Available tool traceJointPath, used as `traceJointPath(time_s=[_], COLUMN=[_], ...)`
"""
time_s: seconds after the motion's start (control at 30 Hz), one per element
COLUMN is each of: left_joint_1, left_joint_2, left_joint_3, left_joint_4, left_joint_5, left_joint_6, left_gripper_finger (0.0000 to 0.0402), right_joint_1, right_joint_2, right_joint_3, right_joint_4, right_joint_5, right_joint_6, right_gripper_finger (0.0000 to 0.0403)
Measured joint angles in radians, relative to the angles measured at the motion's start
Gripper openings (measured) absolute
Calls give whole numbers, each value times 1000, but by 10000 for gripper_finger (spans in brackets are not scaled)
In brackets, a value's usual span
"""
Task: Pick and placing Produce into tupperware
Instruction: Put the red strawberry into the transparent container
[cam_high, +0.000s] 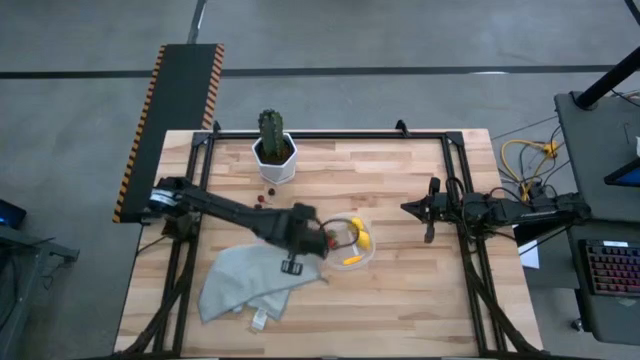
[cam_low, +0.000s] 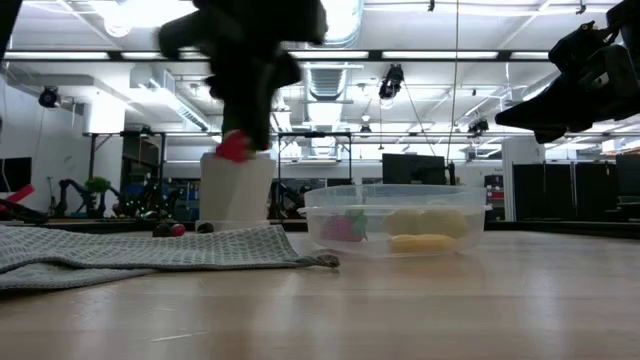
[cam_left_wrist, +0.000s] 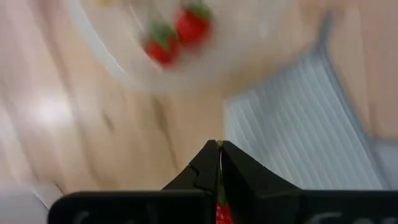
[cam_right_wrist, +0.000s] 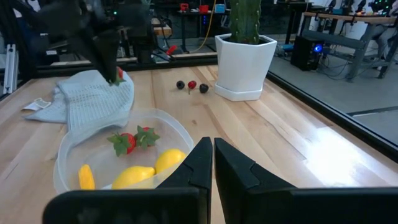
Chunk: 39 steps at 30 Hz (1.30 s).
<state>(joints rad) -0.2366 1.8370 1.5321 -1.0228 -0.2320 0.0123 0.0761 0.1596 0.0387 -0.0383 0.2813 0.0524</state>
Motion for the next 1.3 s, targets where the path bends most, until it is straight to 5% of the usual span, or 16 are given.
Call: traceJointPath(time_s=[0.23,0.4,0.83,1.3], left_joint_1=[76,100,99,97], left_joint_2=[3,4,76,180], left_joint_3=[46,30,-12,-14], left_joint_4=[196,362,573,573], left_joint_5=[-3,98,214,258], left_joint_6=[232,308,316,283], left_gripper_finger=[0,0,0,0], right_joint_1=[0,0,0,0], right_joint_2=[0,0,0,13], right_joint_3=[0,0,0,0], right_joint_4=[0,0,0,0], right_joint_5=[0,0,0,0], right_joint_6=[-4,-11,-10,-8], right_gripper_finger=[9,9,9,9])
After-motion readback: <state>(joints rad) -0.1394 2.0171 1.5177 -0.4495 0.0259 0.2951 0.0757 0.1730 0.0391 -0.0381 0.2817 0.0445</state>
